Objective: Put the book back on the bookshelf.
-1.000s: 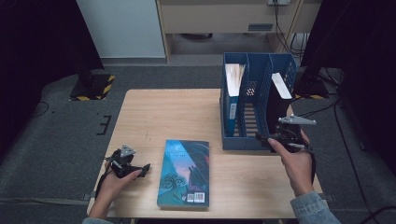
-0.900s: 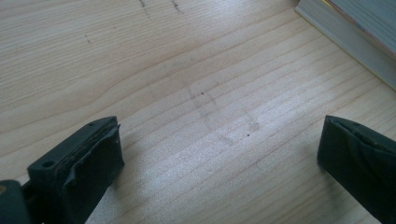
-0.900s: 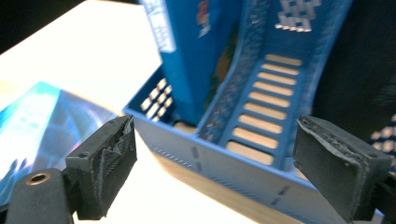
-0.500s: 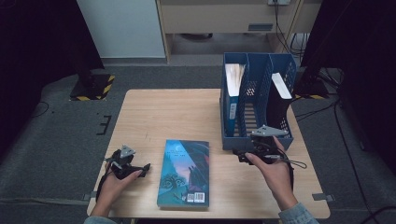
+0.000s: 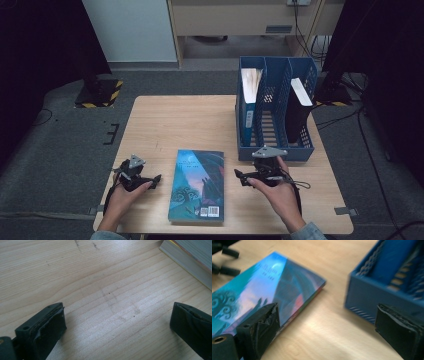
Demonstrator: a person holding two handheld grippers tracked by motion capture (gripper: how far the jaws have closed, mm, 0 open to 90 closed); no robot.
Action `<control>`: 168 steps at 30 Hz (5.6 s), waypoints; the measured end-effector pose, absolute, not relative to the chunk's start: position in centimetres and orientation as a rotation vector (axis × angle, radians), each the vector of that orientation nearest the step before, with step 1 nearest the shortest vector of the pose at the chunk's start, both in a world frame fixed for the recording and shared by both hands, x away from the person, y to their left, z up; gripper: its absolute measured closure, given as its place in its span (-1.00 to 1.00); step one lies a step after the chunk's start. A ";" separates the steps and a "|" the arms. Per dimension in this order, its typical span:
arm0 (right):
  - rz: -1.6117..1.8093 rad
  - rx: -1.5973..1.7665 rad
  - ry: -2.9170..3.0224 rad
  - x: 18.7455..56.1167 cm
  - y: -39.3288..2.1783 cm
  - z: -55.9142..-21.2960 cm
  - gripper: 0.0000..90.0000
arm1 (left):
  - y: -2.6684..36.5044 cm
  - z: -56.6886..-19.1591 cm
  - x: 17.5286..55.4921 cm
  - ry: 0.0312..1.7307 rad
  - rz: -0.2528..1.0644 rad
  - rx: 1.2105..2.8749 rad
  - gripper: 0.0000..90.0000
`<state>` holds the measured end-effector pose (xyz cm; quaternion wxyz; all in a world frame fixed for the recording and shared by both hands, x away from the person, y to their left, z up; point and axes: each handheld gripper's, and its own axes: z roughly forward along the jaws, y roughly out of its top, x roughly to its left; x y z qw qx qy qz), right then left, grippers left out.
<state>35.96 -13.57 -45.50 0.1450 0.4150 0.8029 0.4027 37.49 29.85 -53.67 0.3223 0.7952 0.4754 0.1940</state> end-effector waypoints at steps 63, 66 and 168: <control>1.223 1.160 2.682 35.2 -6.9 -51.9 -0.85 | 20.7 -51.0 34.2 1.041 0.255 2.085 -0.73; 1.212 1.168 2.691 35.3 -6.9 -51.9 -0.85 | 20.7 -51.1 34.4 1.037 0.258 2.087 -0.75; 1.405 1.181 2.747 37.6 -4.7 -50.8 0.02 | 23.4 -49.7 36.9 1.123 0.116 2.108 0.04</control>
